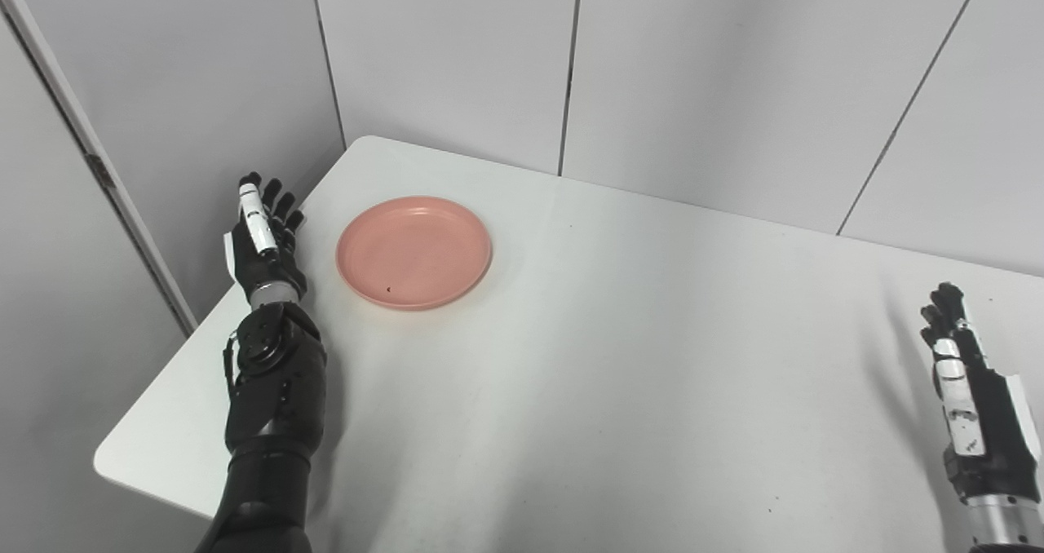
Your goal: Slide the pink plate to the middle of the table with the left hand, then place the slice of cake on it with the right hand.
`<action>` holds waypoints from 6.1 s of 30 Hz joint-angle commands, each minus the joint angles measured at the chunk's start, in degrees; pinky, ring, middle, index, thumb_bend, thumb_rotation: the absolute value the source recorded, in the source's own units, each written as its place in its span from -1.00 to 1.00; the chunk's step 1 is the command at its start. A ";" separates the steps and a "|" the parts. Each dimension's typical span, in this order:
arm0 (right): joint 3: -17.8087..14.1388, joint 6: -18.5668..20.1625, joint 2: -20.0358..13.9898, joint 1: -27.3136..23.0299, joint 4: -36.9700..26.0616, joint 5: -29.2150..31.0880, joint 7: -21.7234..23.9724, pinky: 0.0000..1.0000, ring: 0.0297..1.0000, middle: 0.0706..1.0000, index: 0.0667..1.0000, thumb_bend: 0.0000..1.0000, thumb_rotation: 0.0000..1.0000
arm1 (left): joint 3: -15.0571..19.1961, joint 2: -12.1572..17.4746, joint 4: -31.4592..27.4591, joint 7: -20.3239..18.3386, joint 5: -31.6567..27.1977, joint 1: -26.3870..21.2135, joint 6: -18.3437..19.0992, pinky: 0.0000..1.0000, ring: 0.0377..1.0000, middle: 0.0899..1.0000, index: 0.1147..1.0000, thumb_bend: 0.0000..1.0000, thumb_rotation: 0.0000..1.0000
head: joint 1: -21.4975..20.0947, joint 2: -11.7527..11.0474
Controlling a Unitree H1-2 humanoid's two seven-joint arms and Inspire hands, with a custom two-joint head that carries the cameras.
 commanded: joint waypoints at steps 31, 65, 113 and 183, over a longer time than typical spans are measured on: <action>0.90 3.59 2.82 4.69 -2.27 -2.35 -1.67 0.91 0.91 0.93 0.92 -0.38 1.00 | -8.87 -1.77 1.33 -3.56 2.46 -2.05 7.81 0.85 0.85 0.85 0.84 -0.25 1.00 | -1.34 0.93; 2.97 16.31 7.00 7.75 -18.52 -6.21 -3.75 0.82 0.87 0.90 0.90 -0.56 1.00 | -17.63 -12.08 -11.42 -12.46 -0.64 -0.40 23.30 0.77 0.76 0.76 0.75 -0.23 1.00 | -8.44 3.69; 7.15 16.60 13.12 7.48 -17.30 -15.12 -13.25 0.82 0.88 0.90 0.89 -0.61 1.00 | -37.61 -6.41 -19.87 -15.85 -19.05 8.15 30.45 0.97 0.93 0.95 0.94 -0.31 1.00 | -29.79 5.58; -9.70 45.89 -8.41 -5.90 -31.50 -70.86 7.69 0.01 0.50 0.71 0.70 0.72 0.13 | -26.17 -2.79 -0.14 -35.52 -4.05 6.86 16.60 0.69 0.71 0.73 0.70 -0.11 0.74 | -55.90 -1.66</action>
